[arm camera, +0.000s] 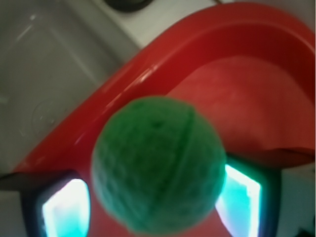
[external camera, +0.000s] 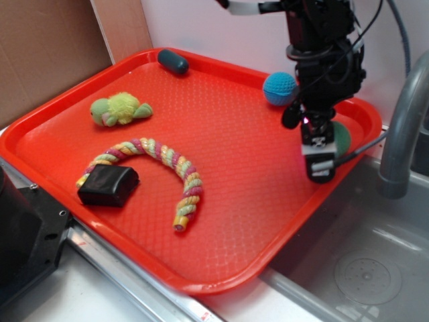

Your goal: Grab the green ball.

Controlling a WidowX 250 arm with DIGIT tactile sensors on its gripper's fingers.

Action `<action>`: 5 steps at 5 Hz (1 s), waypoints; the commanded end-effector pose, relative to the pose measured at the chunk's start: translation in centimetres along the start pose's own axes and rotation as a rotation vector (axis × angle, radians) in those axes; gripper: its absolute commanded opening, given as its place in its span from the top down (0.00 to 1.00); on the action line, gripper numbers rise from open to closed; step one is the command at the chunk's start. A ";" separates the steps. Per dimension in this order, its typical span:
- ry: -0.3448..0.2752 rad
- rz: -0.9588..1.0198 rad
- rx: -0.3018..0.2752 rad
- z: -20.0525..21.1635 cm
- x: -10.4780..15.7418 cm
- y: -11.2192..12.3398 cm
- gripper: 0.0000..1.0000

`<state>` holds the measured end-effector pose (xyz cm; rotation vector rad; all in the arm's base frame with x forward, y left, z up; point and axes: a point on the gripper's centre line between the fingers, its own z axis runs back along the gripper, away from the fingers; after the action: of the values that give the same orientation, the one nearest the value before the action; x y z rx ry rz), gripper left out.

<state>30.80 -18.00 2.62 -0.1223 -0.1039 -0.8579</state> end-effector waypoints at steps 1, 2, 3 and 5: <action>-0.036 0.025 0.060 0.7 1.0 -1.8 1.00; -0.048 0.057 0.079 1.5 0.3 -1.6 1.00; -0.060 0.198 0.129 6.8 -3.4 -1.4 1.00; -0.206 0.685 0.222 17.6 -12.2 -0.5 1.00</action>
<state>22.19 -4.68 17.37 -0.0239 -0.2711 -0.1534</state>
